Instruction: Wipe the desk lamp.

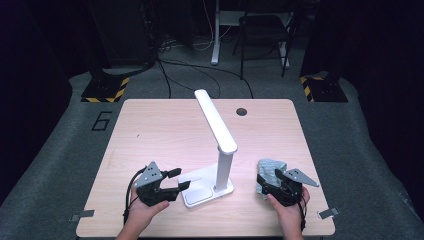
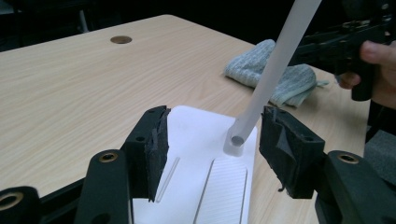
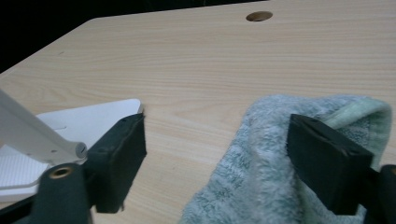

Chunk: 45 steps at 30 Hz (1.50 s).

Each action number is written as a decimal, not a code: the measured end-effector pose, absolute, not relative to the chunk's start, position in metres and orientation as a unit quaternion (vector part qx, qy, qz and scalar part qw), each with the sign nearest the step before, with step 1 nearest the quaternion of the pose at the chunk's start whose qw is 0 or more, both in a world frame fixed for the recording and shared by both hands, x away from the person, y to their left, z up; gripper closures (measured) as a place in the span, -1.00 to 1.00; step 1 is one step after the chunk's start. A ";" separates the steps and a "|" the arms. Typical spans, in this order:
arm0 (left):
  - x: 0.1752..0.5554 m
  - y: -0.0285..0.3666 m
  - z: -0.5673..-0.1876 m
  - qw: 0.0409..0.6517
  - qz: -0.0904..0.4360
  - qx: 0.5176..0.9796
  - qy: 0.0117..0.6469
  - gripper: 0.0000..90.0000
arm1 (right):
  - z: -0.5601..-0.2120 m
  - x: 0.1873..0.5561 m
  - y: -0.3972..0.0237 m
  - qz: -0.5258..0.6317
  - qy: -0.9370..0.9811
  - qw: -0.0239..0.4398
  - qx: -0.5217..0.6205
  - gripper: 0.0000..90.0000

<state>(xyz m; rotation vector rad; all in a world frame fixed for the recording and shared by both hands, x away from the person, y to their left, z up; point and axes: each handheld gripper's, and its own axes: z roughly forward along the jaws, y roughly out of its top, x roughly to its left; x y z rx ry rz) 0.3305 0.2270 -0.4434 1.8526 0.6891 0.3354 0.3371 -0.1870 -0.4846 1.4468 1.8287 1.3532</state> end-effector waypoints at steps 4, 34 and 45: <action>0.329 0.227 -0.448 0.533 0.140 0.781 0.295 -0.12 | -0.484 0.336 -0.184 0.488 0.668 0.221 0.517 -0.58; 0.324 0.240 -0.455 0.512 0.157 0.791 0.296 -0.14 | -0.451 0.316 -0.125 0.507 0.728 0.214 0.409 -0.14; 0.323 0.240 -0.456 0.516 0.150 0.789 0.298 -0.14 | -0.448 0.321 -0.102 0.511 0.738 0.203 0.392 -0.15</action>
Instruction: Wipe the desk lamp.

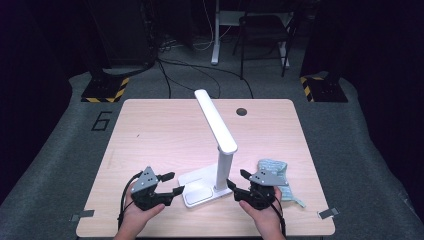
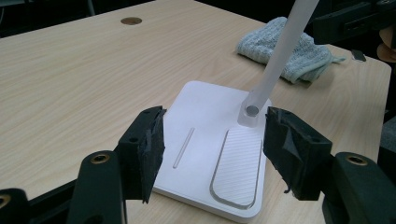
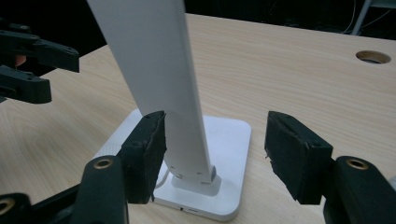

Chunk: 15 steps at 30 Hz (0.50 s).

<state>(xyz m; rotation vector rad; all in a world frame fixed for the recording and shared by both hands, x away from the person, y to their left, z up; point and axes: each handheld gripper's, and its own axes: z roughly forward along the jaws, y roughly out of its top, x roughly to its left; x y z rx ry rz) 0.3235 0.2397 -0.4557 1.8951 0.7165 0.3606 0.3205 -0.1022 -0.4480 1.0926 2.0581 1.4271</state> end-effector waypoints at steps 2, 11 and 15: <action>0.324 0.240 -0.455 0.514 0.153 0.791 0.294 -0.14 | -0.447 0.320 -0.098 0.512 0.738 0.202 0.390 -0.16; 0.324 0.240 -0.457 0.513 0.152 0.792 0.294 -0.15 | -0.439 0.320 -0.071 0.517 0.747 0.211 0.361 -0.28; 0.324 0.238 -0.458 0.514 0.154 0.791 0.295 -0.15 | -0.438 0.325 -0.060 0.514 0.743 0.219 0.368 -0.29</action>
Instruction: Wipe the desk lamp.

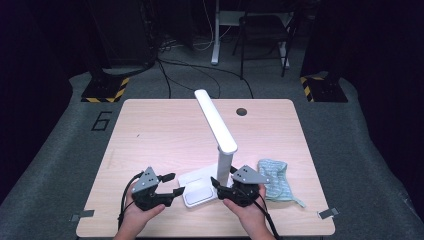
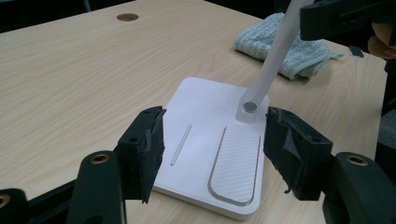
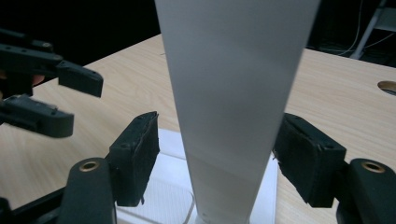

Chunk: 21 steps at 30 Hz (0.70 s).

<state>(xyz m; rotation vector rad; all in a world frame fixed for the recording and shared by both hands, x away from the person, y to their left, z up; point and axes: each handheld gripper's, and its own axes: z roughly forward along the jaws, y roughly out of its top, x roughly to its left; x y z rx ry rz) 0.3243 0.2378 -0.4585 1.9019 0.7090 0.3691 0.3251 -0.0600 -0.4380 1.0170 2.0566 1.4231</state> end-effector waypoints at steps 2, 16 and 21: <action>0.325 0.238 -0.458 0.512 0.150 0.794 0.292 -0.15 | -0.438 0.328 -0.056 0.513 0.741 0.224 0.371 -0.29; 0.324 0.239 -0.458 0.512 0.151 0.792 0.296 -0.15 | -0.439 0.336 -0.073 0.500 0.728 0.251 0.397 -0.31; 0.325 0.240 -0.459 0.509 0.151 0.795 0.293 -0.15 | -0.441 0.336 -0.086 0.510 0.713 0.245 0.414 -0.04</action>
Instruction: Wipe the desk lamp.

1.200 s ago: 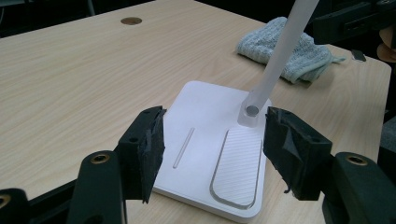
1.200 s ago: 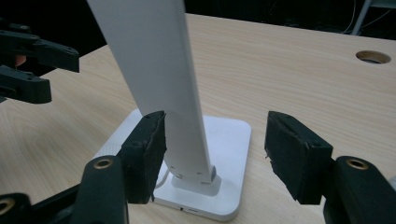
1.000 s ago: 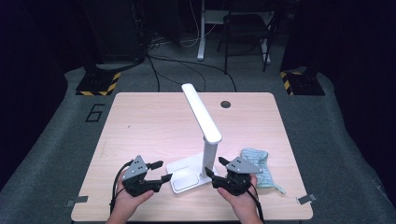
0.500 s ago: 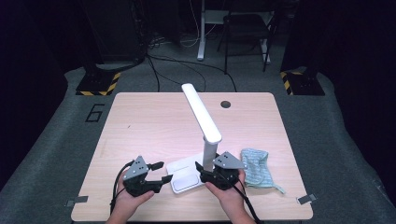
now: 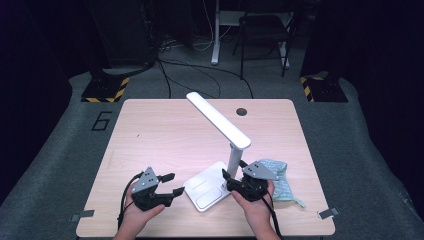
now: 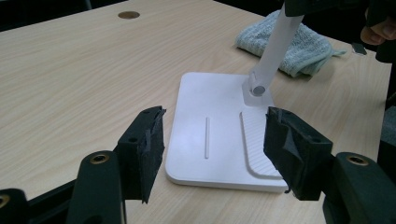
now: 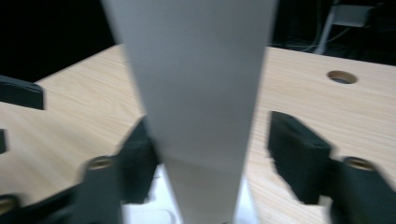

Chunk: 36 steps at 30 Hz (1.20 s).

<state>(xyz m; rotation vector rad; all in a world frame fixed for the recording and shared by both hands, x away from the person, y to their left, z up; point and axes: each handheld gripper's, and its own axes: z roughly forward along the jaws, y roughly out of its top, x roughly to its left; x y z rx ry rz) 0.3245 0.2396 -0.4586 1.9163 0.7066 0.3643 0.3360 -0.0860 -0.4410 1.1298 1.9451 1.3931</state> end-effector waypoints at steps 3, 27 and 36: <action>0.324 0.239 -0.459 0.508 0.149 0.796 0.293 -0.15 | -0.441 0.336 -0.088 0.515 0.711 0.242 0.413 0.11; 0.326 0.239 -0.462 0.507 0.144 0.795 0.300 -0.15 | -0.438 0.359 -0.033 0.525 0.759 0.186 0.336 0.14; 0.326 0.242 -0.461 0.507 0.152 0.794 0.298 -0.15 | -0.438 0.357 -0.029 0.520 0.764 0.194 0.328 -0.01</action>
